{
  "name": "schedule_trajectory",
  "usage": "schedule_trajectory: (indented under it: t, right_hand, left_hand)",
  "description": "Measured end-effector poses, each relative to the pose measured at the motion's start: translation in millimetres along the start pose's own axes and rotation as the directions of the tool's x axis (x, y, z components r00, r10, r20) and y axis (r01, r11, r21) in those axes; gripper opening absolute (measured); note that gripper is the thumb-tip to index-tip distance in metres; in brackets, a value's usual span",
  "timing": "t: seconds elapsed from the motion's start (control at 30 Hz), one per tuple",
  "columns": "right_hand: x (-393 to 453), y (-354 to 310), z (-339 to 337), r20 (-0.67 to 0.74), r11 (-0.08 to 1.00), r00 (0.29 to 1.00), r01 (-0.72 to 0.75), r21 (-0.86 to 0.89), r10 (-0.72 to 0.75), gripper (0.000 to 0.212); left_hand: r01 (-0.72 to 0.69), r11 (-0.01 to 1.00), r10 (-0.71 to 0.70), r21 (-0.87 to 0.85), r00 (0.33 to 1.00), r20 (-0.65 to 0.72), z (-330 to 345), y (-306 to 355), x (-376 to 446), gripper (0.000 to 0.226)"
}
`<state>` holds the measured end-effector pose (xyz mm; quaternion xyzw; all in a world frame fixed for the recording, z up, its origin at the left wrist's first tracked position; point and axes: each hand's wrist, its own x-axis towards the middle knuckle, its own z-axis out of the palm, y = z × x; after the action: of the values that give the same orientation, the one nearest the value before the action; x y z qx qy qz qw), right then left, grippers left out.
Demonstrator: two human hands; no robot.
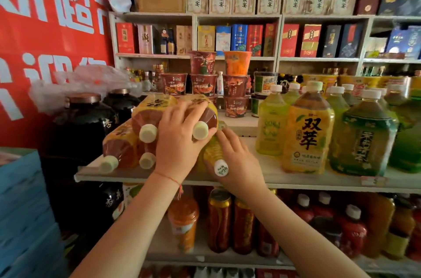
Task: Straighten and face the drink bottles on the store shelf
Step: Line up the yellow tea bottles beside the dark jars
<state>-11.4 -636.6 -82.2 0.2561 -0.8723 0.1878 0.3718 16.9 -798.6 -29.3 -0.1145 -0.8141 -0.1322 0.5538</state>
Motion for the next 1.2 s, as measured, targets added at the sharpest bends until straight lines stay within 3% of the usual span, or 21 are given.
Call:
schedule_trajectory:
  t: [0.17,0.37,0.47,0.67,0.73,0.8,0.87,0.97,1.07,1.2]
  right_hand:
    - [-4.5,-0.1,-23.4,-0.033,0.993,0.999,-0.039,0.108,0.043,0.073]
    - [44.2,1.2,-80.3,-0.182,0.882,0.911,-0.285,0.376,0.371,0.038]
    - [69.3,-6.1,-93.3,-0.054,0.814,0.882,-0.407,0.414,0.469,0.034]
    - [124.5,8.2,-93.4,0.194,0.760,0.767,-0.638,0.127,0.612,0.034]
    - [127.7,15.8,-93.8,0.223,0.703,0.713,-0.698,0.139,0.665,0.030]
    - [120.6,17.5,-91.4,0.147,0.674,0.706,-0.706,0.217,0.693,0.025]
    - [108.6,12.4,-80.8,-0.035,0.755,0.759,-0.641,0.138,0.651,0.040]
    - [92.5,-0.7,-58.8,-0.142,0.837,0.851,-0.524,-0.158,0.506,0.099]
    - [86.6,-1.7,-53.1,-0.119,0.832,0.886,-0.462,-0.305,0.448,0.108]
    - [86.0,6.2,-63.3,-0.060,0.773,0.872,-0.461,-0.437,0.486,0.112]
  left_hand:
    - [-0.056,0.998,0.056,0.007,0.998,-0.018,6.9,-6.1,1.7,0.054]
    - [-0.048,0.998,0.048,-0.026,0.999,0.001,14.1,-5.0,6.7,0.050]
    - [-0.041,0.999,0.041,-0.017,0.999,-0.004,14.5,-3.6,9.6,0.049]
    - [-0.045,0.999,0.045,0.011,0.999,0.008,15.0,4.3,7.1,0.049]
    - [-0.039,0.999,0.039,0.018,0.999,0.011,15.2,4.1,7.2,0.048]
    - [-0.052,0.998,0.052,0.021,0.999,0.001,16.4,3.2,6.8,0.047]
    - [-0.065,0.998,0.065,0.024,0.998,-0.011,17.3,2.5,6.5,0.046]
    - [-0.062,0.998,0.062,0.034,0.998,0.003,17.0,3.0,7.4,0.046]
    - [-0.049,0.999,0.048,0.016,0.999,0.024,15.6,3.9,5.4,0.047]
    - [-0.018,0.999,0.019,-0.032,0.999,0.040,14.1,4.0,5.5,0.047]
